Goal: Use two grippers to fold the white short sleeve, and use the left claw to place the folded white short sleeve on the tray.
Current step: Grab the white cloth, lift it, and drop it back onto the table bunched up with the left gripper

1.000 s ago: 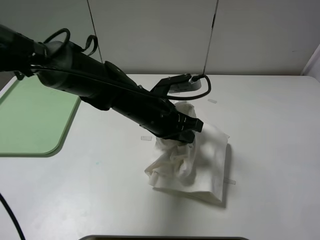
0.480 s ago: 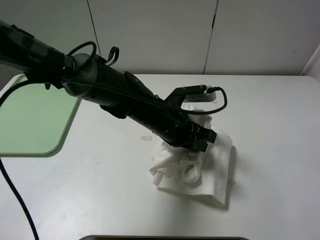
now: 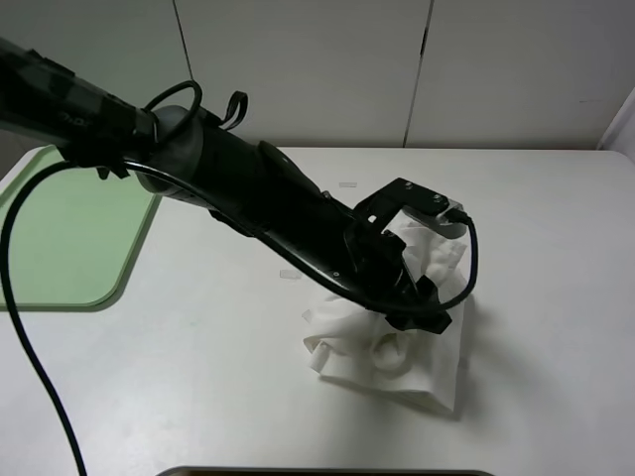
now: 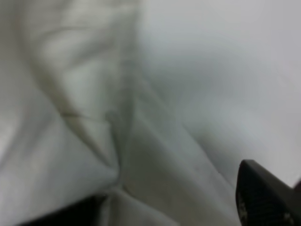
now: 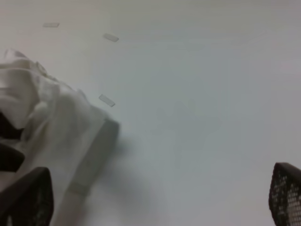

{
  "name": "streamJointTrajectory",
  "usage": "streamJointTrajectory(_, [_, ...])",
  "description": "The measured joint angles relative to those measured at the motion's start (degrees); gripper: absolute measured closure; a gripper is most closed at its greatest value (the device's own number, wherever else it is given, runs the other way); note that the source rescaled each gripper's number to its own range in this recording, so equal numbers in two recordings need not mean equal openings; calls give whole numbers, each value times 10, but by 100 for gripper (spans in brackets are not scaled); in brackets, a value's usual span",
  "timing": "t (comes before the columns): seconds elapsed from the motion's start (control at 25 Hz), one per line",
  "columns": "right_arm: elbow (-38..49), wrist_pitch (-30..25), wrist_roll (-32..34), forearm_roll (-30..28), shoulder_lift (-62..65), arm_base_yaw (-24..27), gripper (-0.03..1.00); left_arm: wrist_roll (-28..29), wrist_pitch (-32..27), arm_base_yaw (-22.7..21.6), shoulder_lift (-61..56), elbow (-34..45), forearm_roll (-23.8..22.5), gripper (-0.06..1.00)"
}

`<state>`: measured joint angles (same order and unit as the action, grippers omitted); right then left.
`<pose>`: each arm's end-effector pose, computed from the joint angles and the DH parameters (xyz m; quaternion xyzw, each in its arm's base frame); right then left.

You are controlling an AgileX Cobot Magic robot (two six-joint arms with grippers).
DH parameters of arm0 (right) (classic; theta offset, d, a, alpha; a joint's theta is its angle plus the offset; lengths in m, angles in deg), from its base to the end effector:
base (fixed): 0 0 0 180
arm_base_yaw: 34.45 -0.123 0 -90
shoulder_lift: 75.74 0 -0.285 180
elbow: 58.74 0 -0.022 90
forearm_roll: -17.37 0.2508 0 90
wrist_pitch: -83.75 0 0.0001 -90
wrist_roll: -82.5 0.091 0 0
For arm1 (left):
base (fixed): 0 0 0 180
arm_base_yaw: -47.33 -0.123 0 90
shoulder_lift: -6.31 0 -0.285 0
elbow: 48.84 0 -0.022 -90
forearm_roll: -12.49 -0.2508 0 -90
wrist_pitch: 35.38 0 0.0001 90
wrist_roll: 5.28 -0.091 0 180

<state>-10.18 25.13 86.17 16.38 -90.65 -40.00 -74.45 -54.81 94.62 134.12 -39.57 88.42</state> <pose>0.0163 0.0002 0.2796 -0.0147 0.8748 0.0303 0.4832 0.2596 -0.3246 0.1116 0.3791 0.8539 -0.2822 0.2180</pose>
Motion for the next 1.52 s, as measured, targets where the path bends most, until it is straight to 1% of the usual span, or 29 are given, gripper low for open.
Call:
streamJointTrajectory(0.04, [0,0,0,0,0,0,-3,-34,-17,1,0,-4,1,32])
streamJointTrajectory(0.08, [0,0,0,0,0,0,-3,-83,-36,2,0,-9,11,31])
streamJointTrajectory(0.16, [0,0,0,0,0,0,-3,-187,-72,5,0,-14,51,31])
streamJointTrajectory(0.2, [0,0,0,0,0,0,-3,-215,-82,6,0,-15,62,31])
streamJointTrajectory(0.24, [0,0,0,0,0,0,-3,-215,-82,6,0,-15,62,31])
streamJointTrajectory(0.32, [0,0,0,0,0,0,-3,-267,-101,7,1,-16,84,31])
streamJointTrajectory(0.4, [0,0,0,0,0,0,-3,-307,-117,8,1,-16,106,31])
streamJointTrajectory(0.48, [0,0,0,0,0,0,-3,-327,-121,8,-2,-16,120,31])
streamJointTrajectory(0.56, [0,0,0,0,0,0,-3,-332,-122,8,-11,-16,124,30])
streamJointTrajectory(0.64, [0,0,0,0,0,0,-3,-332,-122,8,-24,-16,125,26])
streamJointTrajectory(0.72, [0,0,0,0,0,0,-3,-332,-119,3,-56,-16,126,17])
streamJointTrajectory(0.76, [0,0,0,1,0,0,-3,-332,-114,0,-69,-16,126,15])
streamJointTrajectory(0.8, [0,0,0,2,0,0,-3,-332,-102,-5,-92,-17,125,10])
streamJointTrajectory(0.84, [0,0,0,2,0,0,-3,-332,-102,-5,-92,-17,125,10])
streamJointTrajectory(0.88, [0,0,0,2,0,0,-3,-327,-74,-21,-130,-16,103,6])
streamJointTrajectory(0.96, [0,0,0,2,0,0,-3,-313,-53,-36,-151,-15,70,5])
streamJointTrajectory(1.0, [0,0,0,2,0,0,-3,-296,-29,-50,-163,-8,37,5])
streamJointTrajectory(1.04, [0,0,0,2,0,0,-3,-296,-29,-50,-163,-8,37,5])
streamJointTrajectory(1.16, [0,0,0,3,0,0,-3,-240,26,-83,-171,13,-19,5])
streamJointTrajectory(1.2, [0,0,0,4,0,0,-3,-189,74,-107,-169,40,-53,5])
streamJointTrajectory(1.28, [0,0,0,4,0,0,-3,-169,115,-115,-169,61,-65,4])
streamJointTrajectory(1.32, [0,0,0,4,0,0,-3,-169,115,-115,-169,61,-65,4])
streamJointTrajectory(1.44, [0,0,0,6,0,0,-3,-168,142,-116,-162,77,-70,4])
streamJointTrajectory(1.52, [0,0,0,6,0,0,-3,-173,144,-115,-142,81,-70,4])
